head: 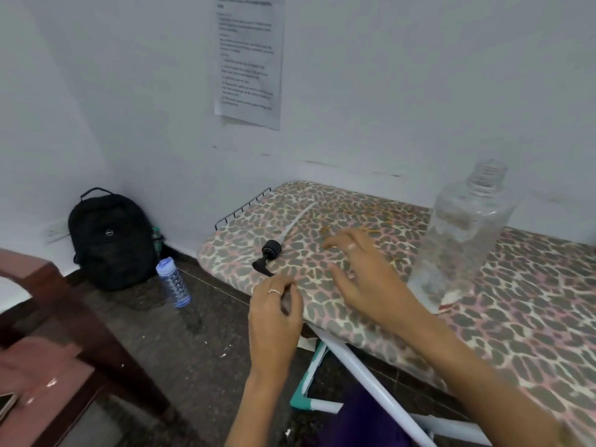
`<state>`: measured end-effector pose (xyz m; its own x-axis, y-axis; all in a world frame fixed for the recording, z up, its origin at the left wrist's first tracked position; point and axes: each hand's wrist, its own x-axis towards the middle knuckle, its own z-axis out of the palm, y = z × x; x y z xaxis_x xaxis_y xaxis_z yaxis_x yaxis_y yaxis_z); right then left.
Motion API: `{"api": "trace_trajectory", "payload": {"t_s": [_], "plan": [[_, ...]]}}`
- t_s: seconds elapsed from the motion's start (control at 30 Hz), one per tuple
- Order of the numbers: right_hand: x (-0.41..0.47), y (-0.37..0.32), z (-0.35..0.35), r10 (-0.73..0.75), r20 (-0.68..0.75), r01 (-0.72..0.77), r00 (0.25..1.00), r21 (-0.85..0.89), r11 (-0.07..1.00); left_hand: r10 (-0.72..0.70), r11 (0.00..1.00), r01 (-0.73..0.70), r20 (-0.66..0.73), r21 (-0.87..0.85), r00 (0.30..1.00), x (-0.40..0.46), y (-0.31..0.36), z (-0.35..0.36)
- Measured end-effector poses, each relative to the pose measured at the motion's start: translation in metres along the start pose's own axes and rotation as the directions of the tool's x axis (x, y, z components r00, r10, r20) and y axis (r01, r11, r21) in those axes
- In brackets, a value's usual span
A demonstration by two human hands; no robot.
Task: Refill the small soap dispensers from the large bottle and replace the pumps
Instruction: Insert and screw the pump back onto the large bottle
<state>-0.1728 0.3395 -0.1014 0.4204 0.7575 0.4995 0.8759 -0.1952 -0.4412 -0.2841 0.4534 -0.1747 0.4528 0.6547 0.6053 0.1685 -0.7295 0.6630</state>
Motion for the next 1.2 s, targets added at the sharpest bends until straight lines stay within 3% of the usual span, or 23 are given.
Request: {"api": "trace_trajectory", "payload": {"t_s": [0.1, 0.27, 0.4, 0.53, 0.67, 0.83, 0.97, 1.07, 1.13, 1.2], "plan": [[0.047, 0.012, 0.023, 0.023, 0.176, -0.004, 0.984, -0.105, 0.994, 0.113, 0.992, -0.116, -0.058, -0.043, 0.992, -0.008, -0.009, 0.008], [0.095, 0.017, 0.058, 0.0, 0.39, 0.111, 0.921, -0.262, 0.959, 0.132, 0.991, -0.134, -0.097, -0.009, 0.986, -0.008, -0.016, 0.024], [0.111, 0.021, 0.082, -0.094, 0.371, 0.21, 0.924, -0.285, 0.935, 0.145, 0.989, -0.146, -0.114, 0.001, 0.983, -0.007, -0.021, 0.029], [0.115, 0.021, 0.082, -0.115, 0.301, 0.218, 0.947, -0.337, 0.916, 0.167, 0.986, -0.166, -0.119, 0.022, 0.979, -0.006, -0.024, 0.031], [0.118, 0.016, 0.068, -0.128, 0.141, 0.16, 0.982, -0.252, 0.954, 0.169, 0.985, -0.166, -0.113, 0.036, 0.979, -0.006, -0.023, 0.03], [0.12, -0.021, 0.016, 0.002, -0.237, 0.033, 0.972, 0.142, 0.989, 0.14, 0.989, -0.135, -0.099, 0.052, 0.985, -0.006, -0.018, 0.027], [0.104, -0.061, -0.057, 0.124, -0.494, 0.146, 0.861, 0.471, 0.87, 0.136, 0.988, -0.129, -0.075, 0.09, 0.988, -0.006, -0.019, 0.025], [0.083, -0.071, -0.118, 0.136, -0.631, 0.319, 0.763, 0.552, 0.77, 0.122, 0.987, -0.114, -0.068, 0.111, 0.99, -0.004, -0.017, 0.021], [0.066, -0.07, -0.156, 0.148, -0.694, 0.375, 0.705, 0.542, 0.752, -0.026, 0.995, 0.03, -0.043, 0.093, 0.999, 0.004, -0.001, 0.017], [0.049, -0.061, -0.187, 0.195, -0.742, 0.372, 0.642, 0.523, 0.767, -0.221, 0.959, 0.207, 0.052, 0.191, 0.974, 0.017, 0.017, 0.018]]}}
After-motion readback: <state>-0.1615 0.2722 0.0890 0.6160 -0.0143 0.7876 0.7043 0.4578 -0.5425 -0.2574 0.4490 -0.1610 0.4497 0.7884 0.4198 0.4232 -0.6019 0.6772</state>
